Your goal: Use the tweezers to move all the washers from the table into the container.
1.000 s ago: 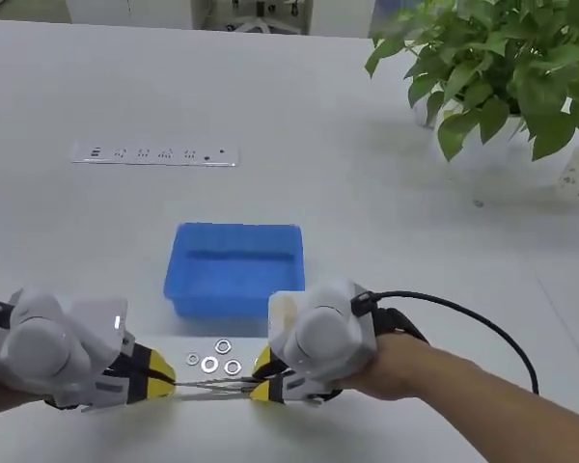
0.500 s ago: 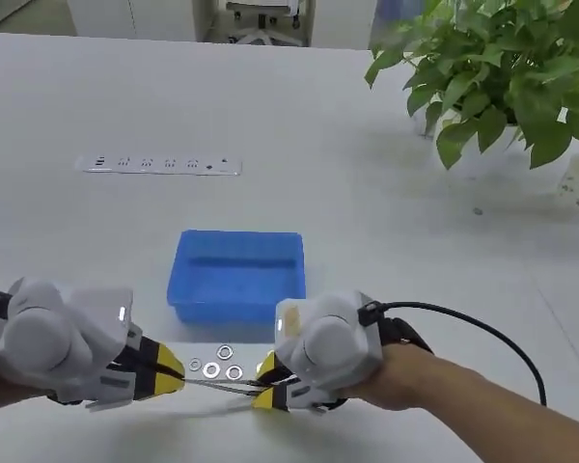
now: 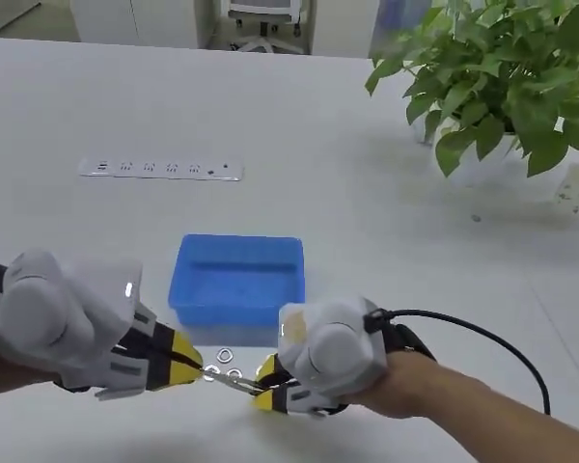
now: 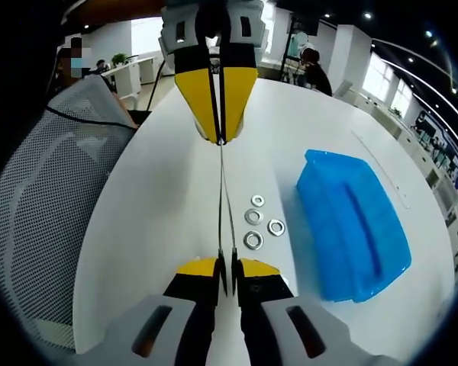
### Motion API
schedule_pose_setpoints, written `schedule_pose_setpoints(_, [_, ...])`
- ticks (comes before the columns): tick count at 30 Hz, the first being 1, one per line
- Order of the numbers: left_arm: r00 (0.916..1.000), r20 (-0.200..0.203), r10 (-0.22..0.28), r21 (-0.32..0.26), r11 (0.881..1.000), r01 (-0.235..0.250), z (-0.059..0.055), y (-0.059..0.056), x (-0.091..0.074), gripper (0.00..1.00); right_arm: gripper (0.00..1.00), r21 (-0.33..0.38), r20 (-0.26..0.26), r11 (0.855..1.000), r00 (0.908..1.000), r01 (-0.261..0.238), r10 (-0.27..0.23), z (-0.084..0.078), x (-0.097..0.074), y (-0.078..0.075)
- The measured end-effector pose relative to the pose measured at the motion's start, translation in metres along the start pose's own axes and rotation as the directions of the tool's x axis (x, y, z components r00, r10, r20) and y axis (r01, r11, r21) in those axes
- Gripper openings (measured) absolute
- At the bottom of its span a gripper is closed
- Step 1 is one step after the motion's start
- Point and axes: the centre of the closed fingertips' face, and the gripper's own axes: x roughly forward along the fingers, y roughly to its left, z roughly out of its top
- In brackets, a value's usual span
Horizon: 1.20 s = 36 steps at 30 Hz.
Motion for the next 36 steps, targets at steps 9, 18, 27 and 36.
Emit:
schedule_pose_setpoints(9, [0.9989,0.046,-0.005,0.040,0.999,0.003,0.027,-0.004,-0.007,0.05,0.10,0.026,0.070,0.999,0.9973,0.020,-0.022,0.016,0.002,0.004])
schedule_pose_setpoints(18, [0.9970,0.069,-0.035,0.060,0.998,0.030,0.038,-0.010,-0.001,0.05,0.11,0.035,0.092,0.999,0.9957,0.003,-0.006,0.022,0.009,0.013])
schedule_pose_setpoints(27, [0.9945,0.095,-0.044,0.060,0.997,0.039,0.038,-0.011,0.003,0.05,0.10,0.039,0.095,0.999,0.9955,-0.004,0.000,0.021,0.009,0.015])
schedule_pose_setpoints(36, [0.9967,0.035,-0.073,0.080,0.994,0.070,0.022,-0.018,0.018,0.08,0.10,0.027,0.094,1.000,0.9955,-0.007,0.004,0.021,0.010,0.017])
